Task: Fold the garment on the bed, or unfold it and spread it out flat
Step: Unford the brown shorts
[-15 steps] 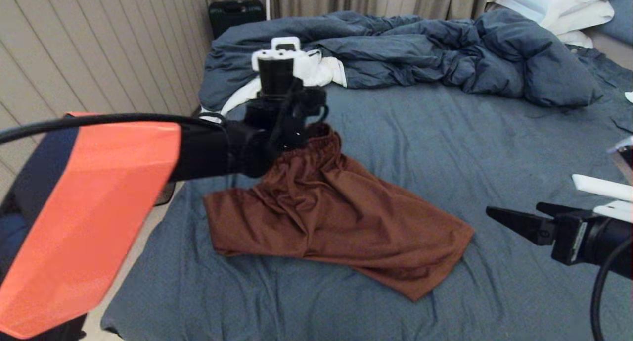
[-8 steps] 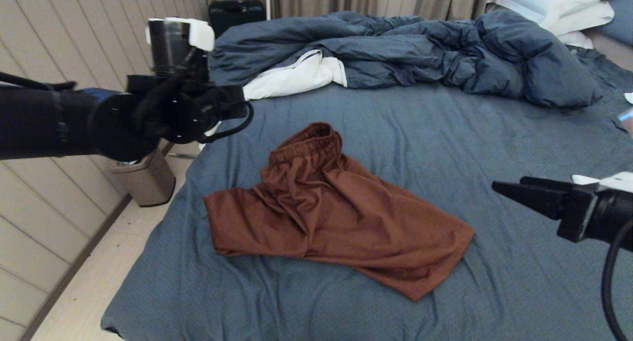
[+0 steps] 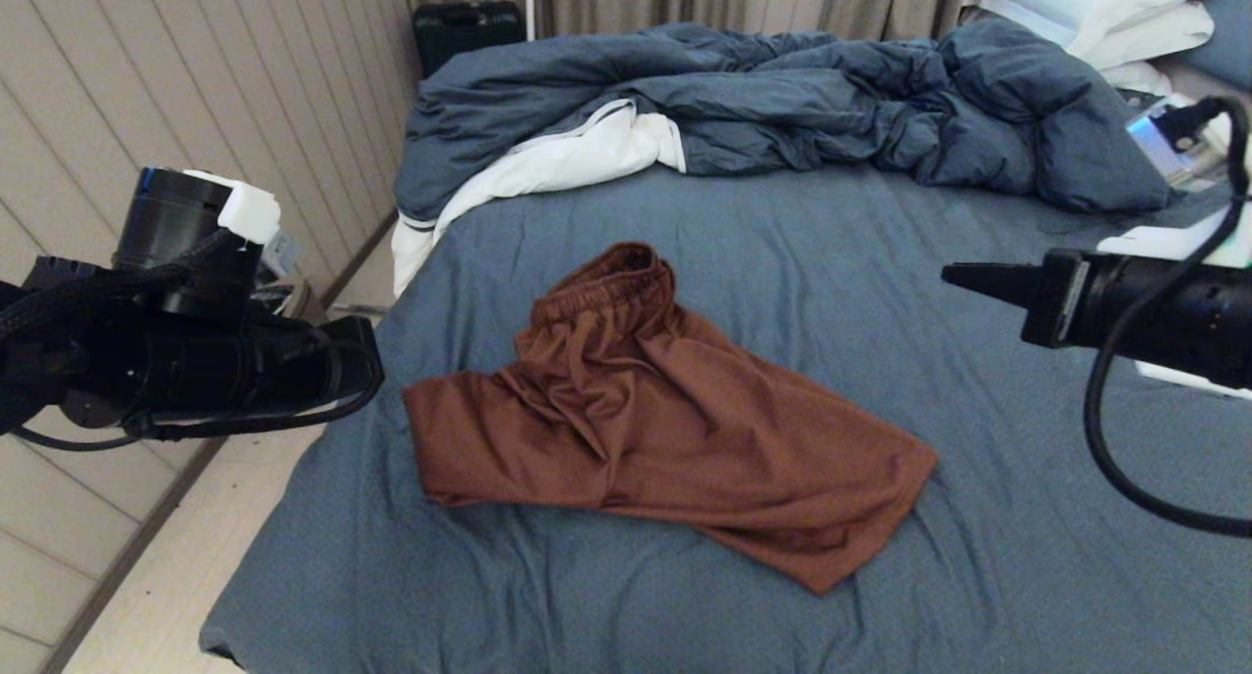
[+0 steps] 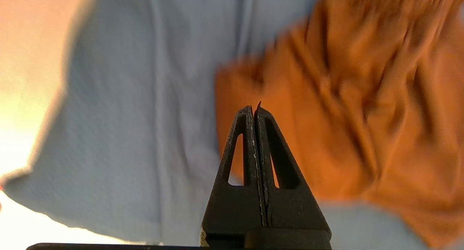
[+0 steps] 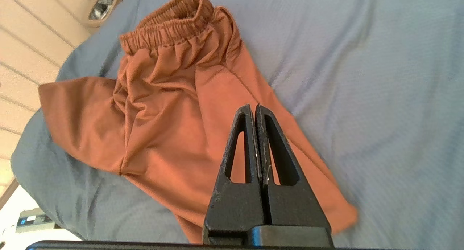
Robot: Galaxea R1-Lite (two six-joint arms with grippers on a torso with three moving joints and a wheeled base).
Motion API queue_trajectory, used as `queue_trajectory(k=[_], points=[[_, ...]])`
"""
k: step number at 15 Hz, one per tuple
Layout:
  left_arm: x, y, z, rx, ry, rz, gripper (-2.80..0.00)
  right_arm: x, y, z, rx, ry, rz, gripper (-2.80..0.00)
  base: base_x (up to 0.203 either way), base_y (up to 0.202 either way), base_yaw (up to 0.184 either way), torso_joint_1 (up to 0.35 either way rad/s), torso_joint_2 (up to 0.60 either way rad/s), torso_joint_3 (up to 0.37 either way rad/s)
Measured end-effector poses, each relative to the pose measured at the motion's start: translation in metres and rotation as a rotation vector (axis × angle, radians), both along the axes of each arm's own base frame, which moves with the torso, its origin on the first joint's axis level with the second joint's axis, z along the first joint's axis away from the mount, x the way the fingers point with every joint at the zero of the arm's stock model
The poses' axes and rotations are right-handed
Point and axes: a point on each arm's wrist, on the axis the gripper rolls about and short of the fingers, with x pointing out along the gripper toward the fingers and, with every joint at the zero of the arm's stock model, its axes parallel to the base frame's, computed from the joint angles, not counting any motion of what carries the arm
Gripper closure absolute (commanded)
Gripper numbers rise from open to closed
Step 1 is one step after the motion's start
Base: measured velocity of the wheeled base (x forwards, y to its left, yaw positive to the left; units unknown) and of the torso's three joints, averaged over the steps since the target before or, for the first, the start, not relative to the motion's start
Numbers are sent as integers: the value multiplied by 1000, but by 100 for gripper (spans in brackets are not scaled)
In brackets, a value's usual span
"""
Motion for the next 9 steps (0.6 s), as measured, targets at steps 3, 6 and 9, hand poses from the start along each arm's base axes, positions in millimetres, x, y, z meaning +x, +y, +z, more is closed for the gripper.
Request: queue_trajectory(k=[3,6,9], points=[[10,-2,-10,-25,-13,-24,0,23,7,3,-2,17,21,0,0,0,0,0,0,0],[30,-11,-32,-45,-33,-48,0,43,17,1,-6,31,43,0,0,0,0,0,0,0],[37,-14,-44,-84,-86,-80,0,61,21,-4,-19,43,47,0,0,0,0,0,0,0]])
